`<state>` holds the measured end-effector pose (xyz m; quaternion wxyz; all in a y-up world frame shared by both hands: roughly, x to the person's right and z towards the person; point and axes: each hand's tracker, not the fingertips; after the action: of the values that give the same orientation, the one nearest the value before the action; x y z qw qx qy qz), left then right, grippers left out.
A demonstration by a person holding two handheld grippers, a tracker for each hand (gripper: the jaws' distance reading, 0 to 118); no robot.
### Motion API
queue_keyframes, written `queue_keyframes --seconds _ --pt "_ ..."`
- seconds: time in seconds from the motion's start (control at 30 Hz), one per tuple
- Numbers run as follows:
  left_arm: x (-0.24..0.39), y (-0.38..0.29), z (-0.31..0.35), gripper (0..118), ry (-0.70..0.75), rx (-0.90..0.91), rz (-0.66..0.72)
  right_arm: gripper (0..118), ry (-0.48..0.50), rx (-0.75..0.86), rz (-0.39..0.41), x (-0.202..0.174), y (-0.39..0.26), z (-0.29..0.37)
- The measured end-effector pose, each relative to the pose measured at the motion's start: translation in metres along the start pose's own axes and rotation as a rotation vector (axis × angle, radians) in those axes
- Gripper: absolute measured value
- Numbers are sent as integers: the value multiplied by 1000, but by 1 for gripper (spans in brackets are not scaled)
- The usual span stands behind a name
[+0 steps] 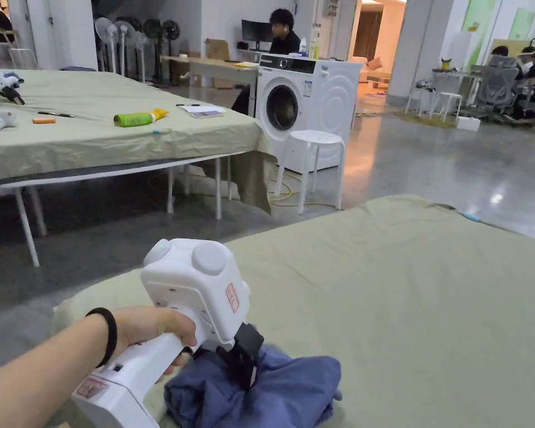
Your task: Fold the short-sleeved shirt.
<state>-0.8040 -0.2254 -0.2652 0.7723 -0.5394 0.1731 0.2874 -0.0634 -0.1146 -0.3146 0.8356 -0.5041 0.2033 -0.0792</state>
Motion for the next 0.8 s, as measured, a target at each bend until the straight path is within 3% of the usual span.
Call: queue_keyframes --seconds 0.17,0.2,0.27,0.37,0.4,0.5,0.63,0.73,0.8 --pt "-9 -19 69 60 39 128 20 3 22 -21 13 5 3 -6" --pt "-12 -24 87 62 50 194 29 3 31 -22 19 6 2 -7" --pt "-9 -41 127 78 97 319 72 3 70 -28 25 8 0 -9" --pt "14 -83 165 78 109 526 58 3 111 -23 43 12 -5 -8" --pt "21 -95 167 75 89 550 49 3 104 -14 57 14 -6 -6" --pt "74 -138 164 38 -135 578 -29 3 44 59 104 22 -6 4" --pt "184 -184 171 27 -476 659 -238 3 6 184 112 52 9 28" --pt "265 -221 193 23 -720 873 -331 3 116 269 82 71 15 51" --pt "315 -254 210 23 -754 1022 -430 3 197 308 63 81 18 67"
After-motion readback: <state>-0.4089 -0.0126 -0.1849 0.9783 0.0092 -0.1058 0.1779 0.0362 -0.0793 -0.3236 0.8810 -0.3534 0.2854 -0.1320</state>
